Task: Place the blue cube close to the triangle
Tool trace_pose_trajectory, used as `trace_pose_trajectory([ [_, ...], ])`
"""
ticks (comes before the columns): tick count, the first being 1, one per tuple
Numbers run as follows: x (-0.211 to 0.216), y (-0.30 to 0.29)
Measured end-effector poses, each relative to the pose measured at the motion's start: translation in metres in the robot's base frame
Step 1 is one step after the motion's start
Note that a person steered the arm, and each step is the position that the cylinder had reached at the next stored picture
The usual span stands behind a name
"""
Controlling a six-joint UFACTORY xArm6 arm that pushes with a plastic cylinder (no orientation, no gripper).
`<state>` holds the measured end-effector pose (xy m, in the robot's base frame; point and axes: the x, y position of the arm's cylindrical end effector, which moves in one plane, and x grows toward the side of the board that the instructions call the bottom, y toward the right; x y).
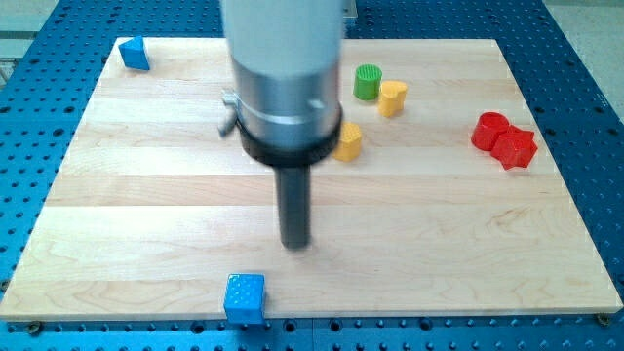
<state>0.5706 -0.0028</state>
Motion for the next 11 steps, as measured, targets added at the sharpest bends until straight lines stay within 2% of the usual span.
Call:
trace_pose_trajectory([
  [1, 0.038, -0.004],
  [2, 0.048, -0.012],
  [5, 0.048, -0.049],
  [7, -0.013, -0.105],
  [8, 0.048, -0.179],
  [10, 0.048, -0.174],
  [11, 0.048, -0.111],
])
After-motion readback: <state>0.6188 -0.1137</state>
